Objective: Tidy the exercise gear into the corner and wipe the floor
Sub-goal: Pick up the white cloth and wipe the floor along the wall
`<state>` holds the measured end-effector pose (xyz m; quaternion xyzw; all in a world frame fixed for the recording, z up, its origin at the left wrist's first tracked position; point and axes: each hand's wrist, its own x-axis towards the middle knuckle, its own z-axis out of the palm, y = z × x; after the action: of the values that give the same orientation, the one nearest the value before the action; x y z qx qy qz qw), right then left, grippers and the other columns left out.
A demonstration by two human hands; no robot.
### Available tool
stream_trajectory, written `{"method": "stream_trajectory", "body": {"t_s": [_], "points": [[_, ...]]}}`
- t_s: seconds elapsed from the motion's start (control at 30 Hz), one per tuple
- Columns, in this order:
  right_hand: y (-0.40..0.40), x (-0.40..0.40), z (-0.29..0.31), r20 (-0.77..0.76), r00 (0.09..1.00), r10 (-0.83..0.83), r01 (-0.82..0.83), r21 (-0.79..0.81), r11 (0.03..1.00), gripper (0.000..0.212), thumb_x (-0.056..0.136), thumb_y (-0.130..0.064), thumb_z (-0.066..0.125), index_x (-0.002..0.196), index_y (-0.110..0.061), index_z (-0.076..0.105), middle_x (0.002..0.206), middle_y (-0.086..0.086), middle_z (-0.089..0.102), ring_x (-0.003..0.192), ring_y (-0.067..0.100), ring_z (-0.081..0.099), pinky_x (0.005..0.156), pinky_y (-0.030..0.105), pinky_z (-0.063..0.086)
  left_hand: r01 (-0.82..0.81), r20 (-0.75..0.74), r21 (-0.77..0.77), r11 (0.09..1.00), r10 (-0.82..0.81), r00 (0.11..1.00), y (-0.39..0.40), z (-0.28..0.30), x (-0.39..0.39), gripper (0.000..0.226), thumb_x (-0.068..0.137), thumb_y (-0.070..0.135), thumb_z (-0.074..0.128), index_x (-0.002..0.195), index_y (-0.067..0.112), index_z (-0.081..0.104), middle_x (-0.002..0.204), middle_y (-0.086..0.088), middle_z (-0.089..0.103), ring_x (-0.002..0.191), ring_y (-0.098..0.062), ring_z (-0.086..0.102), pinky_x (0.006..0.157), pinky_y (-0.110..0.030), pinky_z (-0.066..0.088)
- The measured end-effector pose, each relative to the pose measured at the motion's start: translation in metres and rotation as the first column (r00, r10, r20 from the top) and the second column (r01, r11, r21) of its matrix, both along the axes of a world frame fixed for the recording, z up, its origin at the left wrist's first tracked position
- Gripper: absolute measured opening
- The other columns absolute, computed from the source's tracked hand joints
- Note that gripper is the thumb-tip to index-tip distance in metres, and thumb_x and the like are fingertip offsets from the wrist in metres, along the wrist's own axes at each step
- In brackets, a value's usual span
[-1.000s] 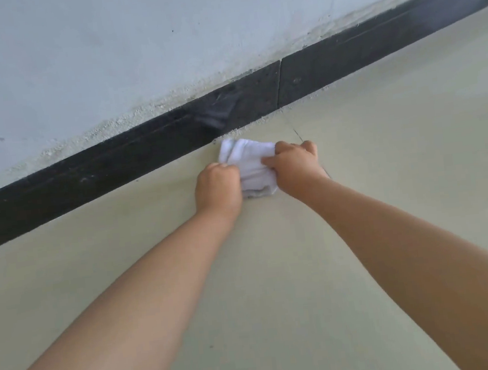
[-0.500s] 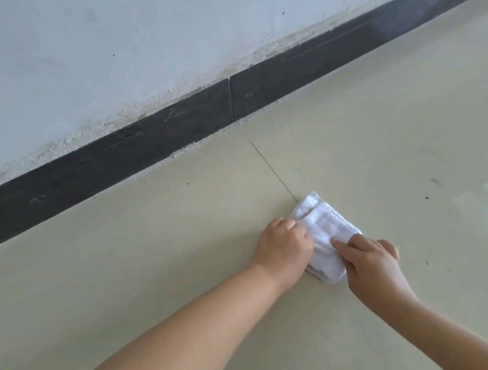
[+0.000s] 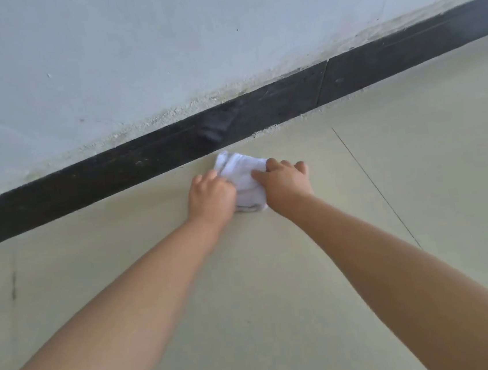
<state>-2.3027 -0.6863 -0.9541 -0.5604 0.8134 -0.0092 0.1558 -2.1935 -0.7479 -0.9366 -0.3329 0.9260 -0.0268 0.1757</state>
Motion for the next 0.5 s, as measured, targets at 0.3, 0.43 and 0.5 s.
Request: {"method": "stream_trajectory", "body": {"t_s": [0.3, 0.43, 0.5], "points": [[0.025, 0.109, -0.002, 0.158, 0.969, 0.19, -0.188, -0.027, 0.982, 0.042, 0.082, -0.013, 0.06, 0.123, -0.018, 0.056, 0.124, 0.006, 0.051, 0.115, 0.026, 0.048, 0.109, 0.043, 0.025, 0.036, -0.215, 0.005, 0.999, -0.034, 0.976, 0.027, -0.011, 0.136, 0.023, 0.052, 0.003, 0.036, 0.036, 0.008, 0.052, 0.036, -0.007, 0.051, 0.034, -0.025, 0.054, 0.035, -0.016, 0.041], [0.112, 0.094, -0.007, 0.009, 0.993, 0.115, -0.114, -0.111, 0.987, 0.033, 0.052, -0.016, 0.053, 0.075, -0.029, 0.074, 0.07, -0.009, 0.055, 0.05, 0.016, 0.06, 0.076, 0.032, 0.045, 0.203, -0.326, 0.022, 0.979, -0.185, 0.927, 0.08, -0.017, 0.121, 0.026, 0.053, 0.01, 0.035, 0.034, 0.014, 0.052, 0.037, -0.002, 0.052, 0.035, -0.02, 0.055, 0.035, -0.015, 0.039], [0.161, 0.082, -0.007, -0.006, 0.997, 0.079, -0.079, -0.021, 0.997, 0.046, 0.046, -0.006, 0.047, 0.078, -0.024, 0.075, 0.063, -0.007, 0.058, 0.046, 0.018, 0.059, 0.074, 0.029, 0.039, 0.312, -0.317, 0.098, 0.945, -0.268, 0.91, 0.109, -0.018, 0.101, 0.027, 0.053, 0.01, 0.036, 0.031, 0.013, 0.052, 0.036, 0.0, 0.051, 0.034, -0.016, 0.055, 0.035, -0.014, 0.038]]}}
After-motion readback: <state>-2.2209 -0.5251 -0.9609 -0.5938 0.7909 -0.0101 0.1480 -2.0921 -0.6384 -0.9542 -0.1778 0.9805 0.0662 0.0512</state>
